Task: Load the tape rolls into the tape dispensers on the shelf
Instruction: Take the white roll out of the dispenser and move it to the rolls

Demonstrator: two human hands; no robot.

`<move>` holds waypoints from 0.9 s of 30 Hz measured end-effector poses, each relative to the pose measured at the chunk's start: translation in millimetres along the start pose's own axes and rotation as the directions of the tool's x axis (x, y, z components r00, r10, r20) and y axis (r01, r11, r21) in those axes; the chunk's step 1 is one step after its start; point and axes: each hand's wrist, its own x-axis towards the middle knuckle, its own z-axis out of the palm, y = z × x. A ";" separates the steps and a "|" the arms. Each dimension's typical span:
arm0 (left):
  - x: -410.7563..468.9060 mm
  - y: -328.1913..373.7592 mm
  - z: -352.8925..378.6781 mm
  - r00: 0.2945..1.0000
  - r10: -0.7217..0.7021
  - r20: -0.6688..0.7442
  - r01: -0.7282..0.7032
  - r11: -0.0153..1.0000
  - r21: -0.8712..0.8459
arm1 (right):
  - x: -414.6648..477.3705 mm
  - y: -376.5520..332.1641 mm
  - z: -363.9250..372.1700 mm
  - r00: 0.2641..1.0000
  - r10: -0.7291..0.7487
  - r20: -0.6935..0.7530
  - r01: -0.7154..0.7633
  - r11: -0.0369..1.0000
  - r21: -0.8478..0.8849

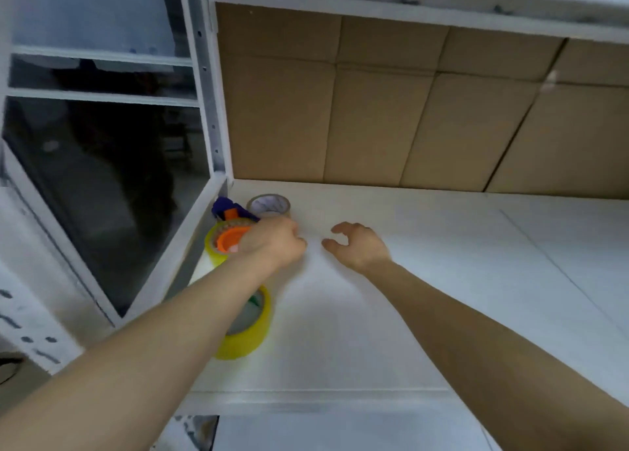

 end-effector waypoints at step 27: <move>-41.9 533.5 221.9 0.927 0.371 0.058 -0.375 0.918 0.129 | -184.3 481.5 -289.5 0.935 0.325 -0.145 -0.319 0.946 0.062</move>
